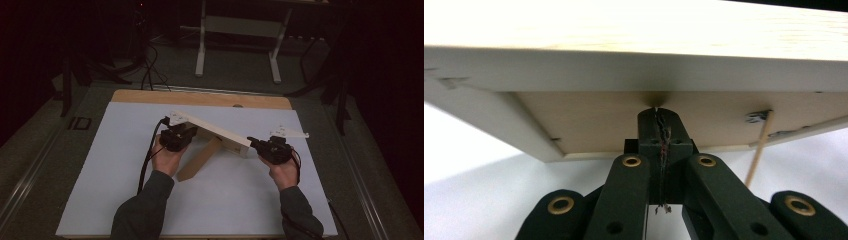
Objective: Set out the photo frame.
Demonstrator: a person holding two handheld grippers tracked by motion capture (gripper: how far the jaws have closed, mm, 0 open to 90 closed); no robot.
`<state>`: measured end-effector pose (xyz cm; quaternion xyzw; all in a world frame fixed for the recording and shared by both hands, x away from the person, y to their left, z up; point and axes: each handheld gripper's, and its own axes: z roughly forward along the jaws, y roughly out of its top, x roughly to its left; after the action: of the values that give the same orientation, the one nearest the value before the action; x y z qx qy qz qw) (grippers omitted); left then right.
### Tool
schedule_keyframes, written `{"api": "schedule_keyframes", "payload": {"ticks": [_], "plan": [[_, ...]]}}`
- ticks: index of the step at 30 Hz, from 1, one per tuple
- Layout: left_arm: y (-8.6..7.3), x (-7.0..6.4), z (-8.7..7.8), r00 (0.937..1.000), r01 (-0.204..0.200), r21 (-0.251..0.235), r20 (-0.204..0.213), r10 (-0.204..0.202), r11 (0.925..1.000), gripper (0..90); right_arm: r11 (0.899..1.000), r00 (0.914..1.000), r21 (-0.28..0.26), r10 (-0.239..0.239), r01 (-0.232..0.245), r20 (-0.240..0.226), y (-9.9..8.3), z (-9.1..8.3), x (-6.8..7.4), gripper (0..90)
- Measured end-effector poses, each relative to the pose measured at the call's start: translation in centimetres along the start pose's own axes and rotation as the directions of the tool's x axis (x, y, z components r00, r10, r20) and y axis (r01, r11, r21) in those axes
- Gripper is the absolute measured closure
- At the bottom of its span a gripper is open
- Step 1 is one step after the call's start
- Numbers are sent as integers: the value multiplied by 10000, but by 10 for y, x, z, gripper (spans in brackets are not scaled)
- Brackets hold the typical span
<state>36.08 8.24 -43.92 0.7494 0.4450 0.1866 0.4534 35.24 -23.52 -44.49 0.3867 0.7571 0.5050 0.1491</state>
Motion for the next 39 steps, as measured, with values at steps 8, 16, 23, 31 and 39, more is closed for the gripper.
{"api": "schedule_keyframes", "payload": {"ticks": [8,16,23,31,39], "plan": [[2,-8,3,9997,-69,-10,217,70,10000,900,10000,9999,30,-50,51,-104,-2,1,1,899],[4,-16,0,9970,-141,-53,762,144,9999,900,9999,9999,94,-89,90,-73,-2,1,2,899],[6,-26,1,9947,-320,-34,982,321,9995,900,9999,9999,99,-138,139,-79,-2,0,3,899],[6,-35,5,9921,-552,73,1135,540,9985,900,9997,9997,98,-214,215,-78,-3,0,5,900],[6,-38,4,9909,-640,57,1193,629,9979,900,9996,9997,119,-241,242,-82,-2,0,6,900]]}}
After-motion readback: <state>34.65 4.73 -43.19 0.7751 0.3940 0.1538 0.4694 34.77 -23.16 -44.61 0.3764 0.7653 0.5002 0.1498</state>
